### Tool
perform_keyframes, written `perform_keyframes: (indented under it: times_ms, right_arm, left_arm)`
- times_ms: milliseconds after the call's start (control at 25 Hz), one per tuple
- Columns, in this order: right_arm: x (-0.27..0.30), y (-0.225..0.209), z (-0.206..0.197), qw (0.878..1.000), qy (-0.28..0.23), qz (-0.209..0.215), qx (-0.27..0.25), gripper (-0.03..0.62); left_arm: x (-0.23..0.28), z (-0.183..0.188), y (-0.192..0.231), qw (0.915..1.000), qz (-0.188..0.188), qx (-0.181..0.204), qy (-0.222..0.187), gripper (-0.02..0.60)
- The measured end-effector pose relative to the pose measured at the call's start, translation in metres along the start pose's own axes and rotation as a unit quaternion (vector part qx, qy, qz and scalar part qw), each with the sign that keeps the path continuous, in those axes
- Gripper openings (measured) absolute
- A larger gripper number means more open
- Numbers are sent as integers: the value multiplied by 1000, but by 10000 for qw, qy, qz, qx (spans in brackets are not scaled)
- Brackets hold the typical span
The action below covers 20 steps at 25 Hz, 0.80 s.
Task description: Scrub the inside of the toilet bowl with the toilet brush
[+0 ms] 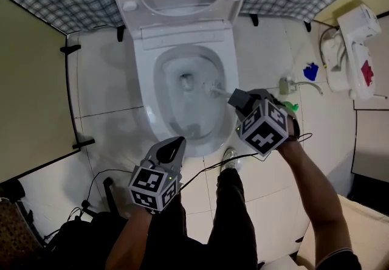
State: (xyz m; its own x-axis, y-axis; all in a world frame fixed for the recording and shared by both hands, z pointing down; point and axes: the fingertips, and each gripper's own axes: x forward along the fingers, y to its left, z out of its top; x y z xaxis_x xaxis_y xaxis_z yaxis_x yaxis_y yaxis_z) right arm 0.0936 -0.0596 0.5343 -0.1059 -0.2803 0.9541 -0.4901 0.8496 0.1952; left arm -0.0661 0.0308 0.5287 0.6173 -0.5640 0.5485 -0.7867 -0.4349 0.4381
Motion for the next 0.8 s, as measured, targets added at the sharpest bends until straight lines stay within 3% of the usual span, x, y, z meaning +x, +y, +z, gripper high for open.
perform_keyframes:
  times_ms: [400,800]
  right_arm:
    - [20,-38,24,9943,-520,-691,622,181]
    - [33,-46,76,9820,-1363,-848,995,181]
  left_arm:
    - [0,0,17,9999,84,-66,7,9]
    - [-2,4,32,9997,172,-177,-34,9]
